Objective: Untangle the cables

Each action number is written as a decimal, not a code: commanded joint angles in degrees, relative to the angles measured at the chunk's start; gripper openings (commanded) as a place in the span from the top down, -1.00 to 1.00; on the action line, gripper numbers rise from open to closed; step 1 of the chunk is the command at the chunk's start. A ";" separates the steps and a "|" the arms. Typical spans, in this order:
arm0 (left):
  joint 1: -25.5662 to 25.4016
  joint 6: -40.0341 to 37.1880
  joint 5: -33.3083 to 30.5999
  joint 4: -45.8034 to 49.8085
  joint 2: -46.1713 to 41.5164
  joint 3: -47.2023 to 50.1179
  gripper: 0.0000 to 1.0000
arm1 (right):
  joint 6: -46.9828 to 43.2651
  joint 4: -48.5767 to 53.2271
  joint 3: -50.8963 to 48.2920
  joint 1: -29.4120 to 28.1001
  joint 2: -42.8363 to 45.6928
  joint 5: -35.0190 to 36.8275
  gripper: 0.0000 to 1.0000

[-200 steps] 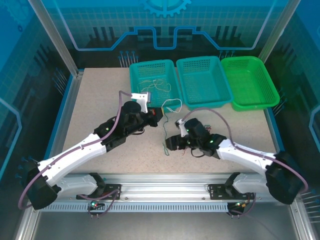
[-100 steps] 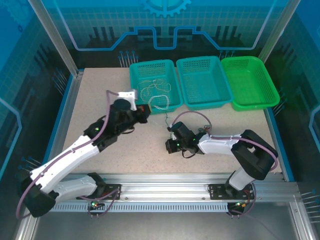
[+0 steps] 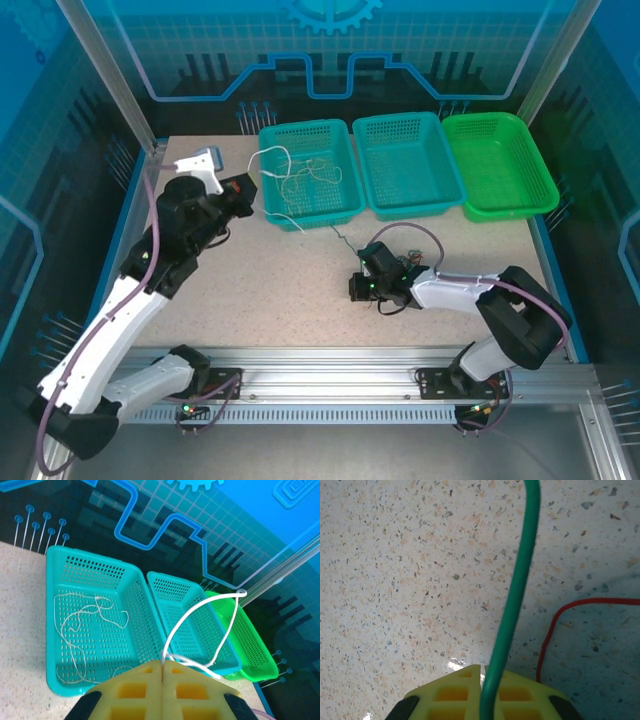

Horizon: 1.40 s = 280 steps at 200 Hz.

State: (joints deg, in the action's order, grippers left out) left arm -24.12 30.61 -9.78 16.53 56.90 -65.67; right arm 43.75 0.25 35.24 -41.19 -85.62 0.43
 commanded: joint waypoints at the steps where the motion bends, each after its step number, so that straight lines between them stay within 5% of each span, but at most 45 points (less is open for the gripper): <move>1: 2.04 -3.58 1.69 -5.07 5.95 -3.35 1.00 | 0.30 4.06 -0.41 0.67 1.45 0.13 1.00; 77: 8.64 0.41 9.07 -16.96 38.68 -14.18 1.00 | -3.46 10.31 0.26 -0.71 12.80 -1.61 1.00; 106: 8.99 0.77 9.57 -11.77 45.65 -19.71 0.30 | -4.26 15.86 0.13 -1.56 20.70 0.73 1.00; 126: 9.00 1.68 10.49 -14.47 43.26 -16.72 0.09 | -5.11 19.94 0.44 -1.79 26.89 2.19 1.00; 159: 8.17 2.81 13.66 -15.45 34.89 -11.57 0.02 | -8.27 24.78 4.17 -1.79 35.63 3.79 1.00; 197: 4.42 2.36 24.73 -18.98 22.57 -2.37 -0.07 | -13.41 27.28 13.98 -1.19 37.84 8.57 0.98; 229: -2.92 -0.31 25.67 -14.61 13.51 2.52 -0.30 | -17.76 25.05 22.93 3.13 31.93 14.18 0.99; 280: -11.51 -3.01 24.47 -6.03 2.70 9.41 -0.77 | -20.98 21.88 36.46 19.58 10.05 5.71 1.00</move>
State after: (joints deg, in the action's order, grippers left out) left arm -34.04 29.52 13.37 5.34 63.51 -59.37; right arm 25.91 23.11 67.31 -26.70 -66.65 8.69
